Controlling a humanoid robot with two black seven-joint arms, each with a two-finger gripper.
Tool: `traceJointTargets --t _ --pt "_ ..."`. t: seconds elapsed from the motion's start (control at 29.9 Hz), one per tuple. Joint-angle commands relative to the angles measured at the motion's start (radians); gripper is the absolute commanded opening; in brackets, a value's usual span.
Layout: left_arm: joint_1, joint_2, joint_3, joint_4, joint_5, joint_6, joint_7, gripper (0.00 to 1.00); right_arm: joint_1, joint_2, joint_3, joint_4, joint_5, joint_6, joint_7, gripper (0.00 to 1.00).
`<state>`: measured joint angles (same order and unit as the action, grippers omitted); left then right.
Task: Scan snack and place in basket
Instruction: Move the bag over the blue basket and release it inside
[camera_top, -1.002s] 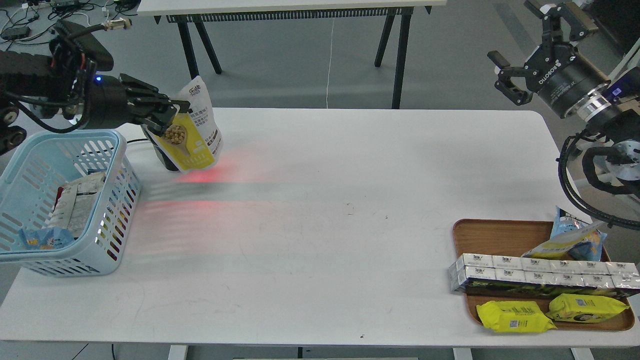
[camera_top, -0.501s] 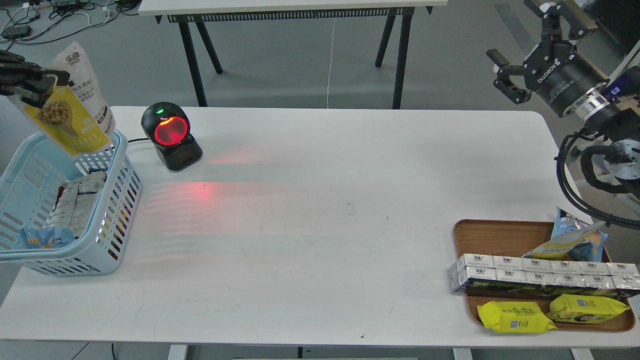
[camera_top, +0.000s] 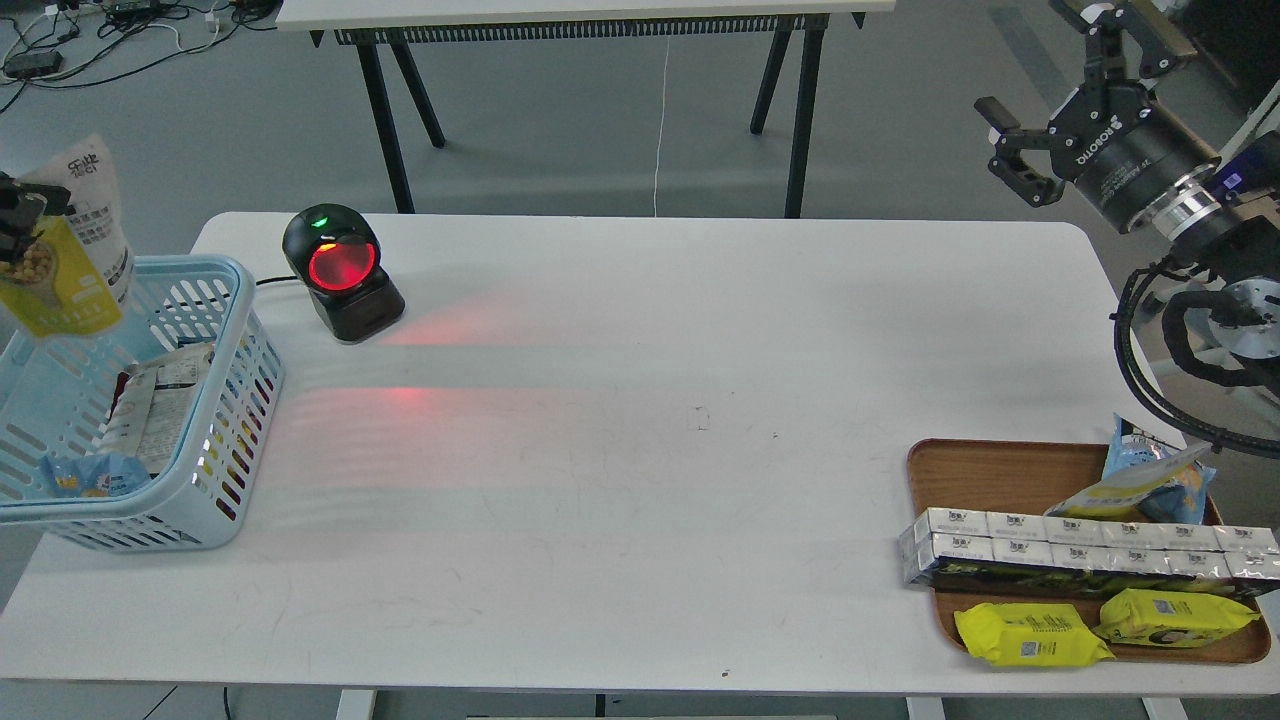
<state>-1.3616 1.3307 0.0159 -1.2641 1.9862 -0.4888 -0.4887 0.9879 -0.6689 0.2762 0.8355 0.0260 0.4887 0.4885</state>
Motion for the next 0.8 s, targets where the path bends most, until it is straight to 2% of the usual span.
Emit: traceJointTargets --t 0.0,0.27,0.4,0.43,0.57,0.63,0.7,0.77 --pt "0.03 -0.005 -0.001 0.005 0.0 0.0 0.0 0.02 0.0 -0.004 0.0 0.002 0.0 0.0 0.0 0.99" --pt "0.044 -0.019 0.001 0.012 0.0 0.0 0.0 0.06 0.0 -0.006 0.0 0.004 0.0 0.0 0.0 0.99" --pt "0.044 -0.039 0.001 0.014 -0.001 0.0 0.0 0.13 0.0 -0.009 0.0 0.005 0.0 0.0 0.0 0.99" --pt "0.044 -0.041 -0.001 0.014 -0.001 0.0 0.0 0.19 0.0 -0.009 0.0 0.005 0.0 0.0 0.0 0.99" --pt "0.041 -0.065 -0.011 0.014 -0.004 0.0 0.0 0.56 0.0 -0.009 -0.002 0.005 0.0 0.0 0.0 0.99" --pt "0.038 -0.08 -0.023 0.023 -0.027 0.0 0.0 0.72 0.002 -0.006 0.0 0.005 -0.001 0.0 0.0 0.99" --pt "0.039 -0.099 -0.059 0.049 -0.114 0.0 0.0 0.81 0.003 0.0 -0.002 0.005 -0.003 0.0 0.0 0.99" --pt "0.039 -0.134 -0.103 0.077 -0.244 0.0 0.0 0.83 0.014 0.002 -0.003 0.005 -0.012 0.0 0.0 0.99"
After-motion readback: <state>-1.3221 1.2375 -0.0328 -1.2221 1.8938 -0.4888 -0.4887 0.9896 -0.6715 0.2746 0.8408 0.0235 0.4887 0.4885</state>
